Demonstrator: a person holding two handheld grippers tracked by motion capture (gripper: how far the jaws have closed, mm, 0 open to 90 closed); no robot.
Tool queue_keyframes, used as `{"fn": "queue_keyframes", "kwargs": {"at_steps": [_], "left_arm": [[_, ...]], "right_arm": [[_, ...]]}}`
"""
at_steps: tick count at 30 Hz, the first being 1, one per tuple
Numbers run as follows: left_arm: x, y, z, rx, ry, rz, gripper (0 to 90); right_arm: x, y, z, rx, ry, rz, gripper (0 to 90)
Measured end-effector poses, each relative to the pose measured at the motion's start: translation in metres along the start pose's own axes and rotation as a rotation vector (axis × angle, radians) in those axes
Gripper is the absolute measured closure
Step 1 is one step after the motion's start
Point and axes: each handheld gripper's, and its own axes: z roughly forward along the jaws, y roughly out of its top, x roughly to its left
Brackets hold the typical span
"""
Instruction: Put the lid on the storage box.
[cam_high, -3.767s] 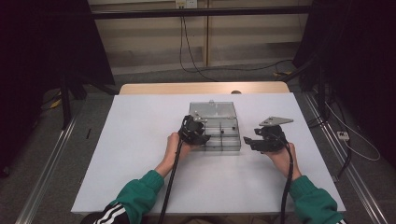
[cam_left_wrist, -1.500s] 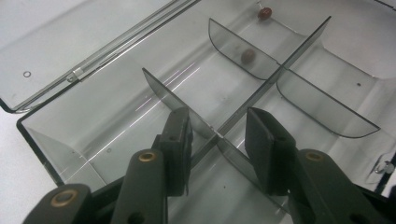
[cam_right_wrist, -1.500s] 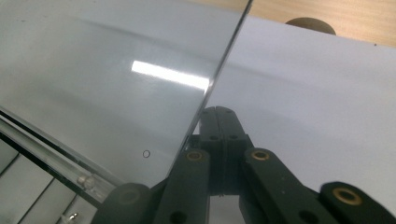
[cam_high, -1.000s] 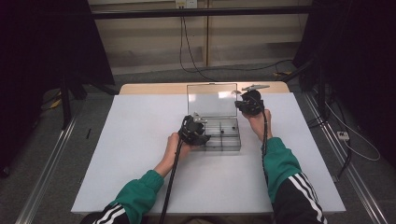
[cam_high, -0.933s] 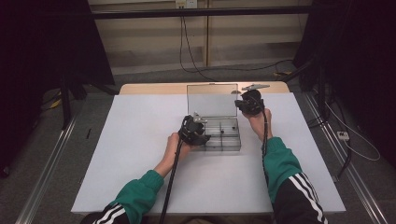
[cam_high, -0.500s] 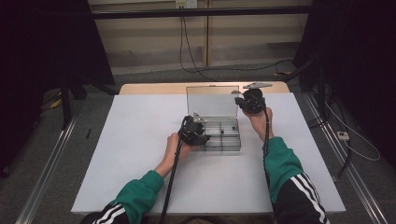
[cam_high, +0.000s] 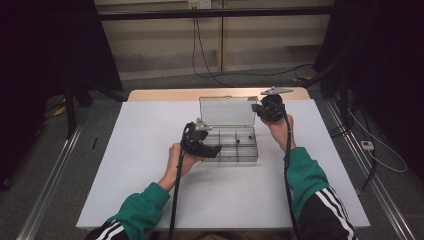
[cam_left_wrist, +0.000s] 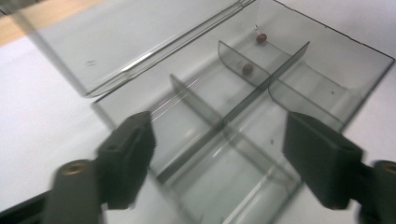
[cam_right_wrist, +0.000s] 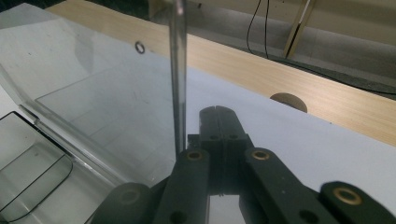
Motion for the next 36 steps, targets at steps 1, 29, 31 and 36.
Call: {"fn": "queue_keyframes", "kwargs": {"at_steps": [1, 29, 31, 36], "left_arm": [[0.002, -0.001, -0.007, 0.000, -0.002, 0.004, 18.9], [0.013, -0.083, -0.089, 0.031, 0.054, -0.012, 1.2], [0.011, -0.086, -0.090, 0.032, 0.052, -0.008, 0.8], [0.009, -0.092, -0.093, 0.041, 0.054, -0.004, 0.0]], "right_arm": [[0.000, 0.000, -0.001, 0.001, 0.001, -0.004, 90.0], [0.036, -0.063, -0.083, 0.125, 0.076, -0.011, 66.7], [0.038, -0.067, -0.089, 0.126, 0.087, -0.011, 61.6], [0.044, -0.077, -0.102, 0.122, 0.105, -0.013, 43.0]]}}
